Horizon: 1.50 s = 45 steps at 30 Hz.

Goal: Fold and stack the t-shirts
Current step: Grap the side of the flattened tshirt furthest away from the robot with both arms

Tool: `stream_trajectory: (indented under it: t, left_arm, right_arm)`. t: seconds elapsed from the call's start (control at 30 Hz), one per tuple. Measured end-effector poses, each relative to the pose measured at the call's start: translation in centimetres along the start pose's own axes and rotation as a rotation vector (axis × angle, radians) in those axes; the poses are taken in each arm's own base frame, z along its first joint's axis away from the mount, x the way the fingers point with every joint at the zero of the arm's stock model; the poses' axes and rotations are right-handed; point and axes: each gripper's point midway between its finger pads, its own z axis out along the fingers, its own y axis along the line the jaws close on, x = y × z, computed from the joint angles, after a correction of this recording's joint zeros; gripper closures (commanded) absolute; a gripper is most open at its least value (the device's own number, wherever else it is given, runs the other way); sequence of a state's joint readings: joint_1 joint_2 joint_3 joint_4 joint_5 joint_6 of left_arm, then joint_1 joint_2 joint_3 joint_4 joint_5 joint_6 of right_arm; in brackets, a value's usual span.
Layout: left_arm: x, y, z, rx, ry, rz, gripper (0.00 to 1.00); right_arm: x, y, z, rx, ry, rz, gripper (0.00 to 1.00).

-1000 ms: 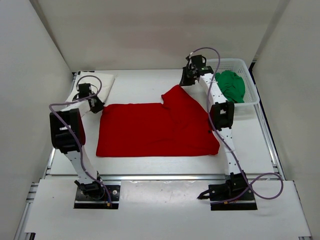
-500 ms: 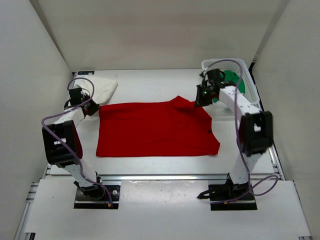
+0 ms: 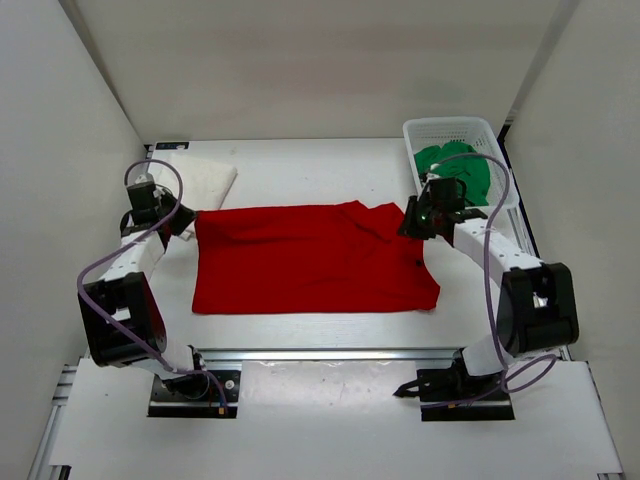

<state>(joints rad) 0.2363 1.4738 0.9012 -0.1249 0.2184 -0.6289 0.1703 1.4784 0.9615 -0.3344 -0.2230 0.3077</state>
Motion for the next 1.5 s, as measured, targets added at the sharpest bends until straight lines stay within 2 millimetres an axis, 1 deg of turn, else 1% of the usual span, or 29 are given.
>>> stream_trajectory:
  t: [0.07,0.13,0.23,0.3,0.37,0.5,0.57,0.67,0.73,0.77,0.9,1.0,1.1,1.13,1.2,1.3,1.4,1.43,1.5]
  left_arm:
    - [-0.3,-0.2,-0.1,0.009,-0.011,0.003,1.00]
    - [-0.1,0.0,0.2,0.005,-0.006,0.002,1.00]
    - [0.5,0.3,0.6,-0.003,0.011,0.001,1.00]
    - [0.8,0.5,0.9,-0.008,0.021,0.001,1.00]
    - [1.1,0.5,1.2,-0.011,0.030,0.004,1.00]
    - [1.7,0.5,1.5,-0.012,0.046,0.012,1.00]
    - [1.8,0.5,1.6,-0.014,0.050,0.014,1.00]
    - [2.2,0.7,1.9,-0.017,0.062,0.017,1.00]
    - [2.5,0.8,2.1,-0.023,0.071,0.016,1.00]
    - [2.6,0.9,2.2,-0.025,0.074,0.016,1.00]
    - [2.7,1.0,2.3,-0.028,0.078,0.016,1.00]
    - [2.8,0.9,2.3,-0.027,0.080,0.019,1.00]
    - [2.8,0.9,2.3,-0.028,0.079,0.021,1.00]
    - [2.8,0.9,2.3,-0.028,0.079,0.023,1.00]
    - [2.8,0.9,2.3,-0.029,0.079,0.028,1.00]
    - [2.7,0.7,2.4,-0.029,0.079,0.030,1.00]
    - [2.4,0.4,2.4,-0.024,0.074,0.033,1.00]
    - [2.3,0.3,2.3,-0.024,0.074,0.034,1.00]
    - [2.3,0.4,2.3,-0.025,0.073,0.033,1.00]
  right_arm:
    - [-0.7,0.5,1.2,-0.007,-0.015,-0.011,0.82]
    - [-0.9,0.7,3.2,-0.010,-0.011,-0.017,0.79]
    - [0.3,0.2,6.0,-0.005,0.030,-0.005,0.72]
    - [1.2,-0.5,7.1,0.006,0.060,0.012,0.69]
    - [1.6,-0.9,7.7,0.010,0.072,0.028,0.67]
    - [0.7,-0.7,8.0,-0.009,0.035,0.053,0.66]
    - [0.6,-0.8,8.1,-0.014,0.020,0.068,0.66]
    - [0.7,-1.0,8.2,-0.019,0.016,0.086,0.67]
    - [0.6,-0.9,8.2,-0.026,0.012,0.092,0.72]
    - [0.5,-1.0,8.3,-0.026,0.008,0.098,0.73]
    - [0.4,-0.9,8.4,-0.023,-0.001,0.096,0.73]
    - [0.1,-1.0,8.5,-0.013,-0.013,0.093,0.85]
    - [-0.1,-0.8,8.6,-0.003,-0.029,0.081,0.94]
    - [-0.2,-0.8,8.7,0.003,-0.032,0.075,1.00]
    - [-0.3,-0.9,8.8,0.029,-0.044,0.052,1.00]
    - [-0.5,-0.4,8.8,0.056,-0.061,0.003,1.00]
    - [-1.0,0.5,8.0,0.075,-0.090,-0.055,1.00]
    - [-1.5,0.9,7.4,0.078,-0.110,-0.070,1.00]
    - [-2.6,1.9,5.4,0.064,-0.167,-0.100,1.00]
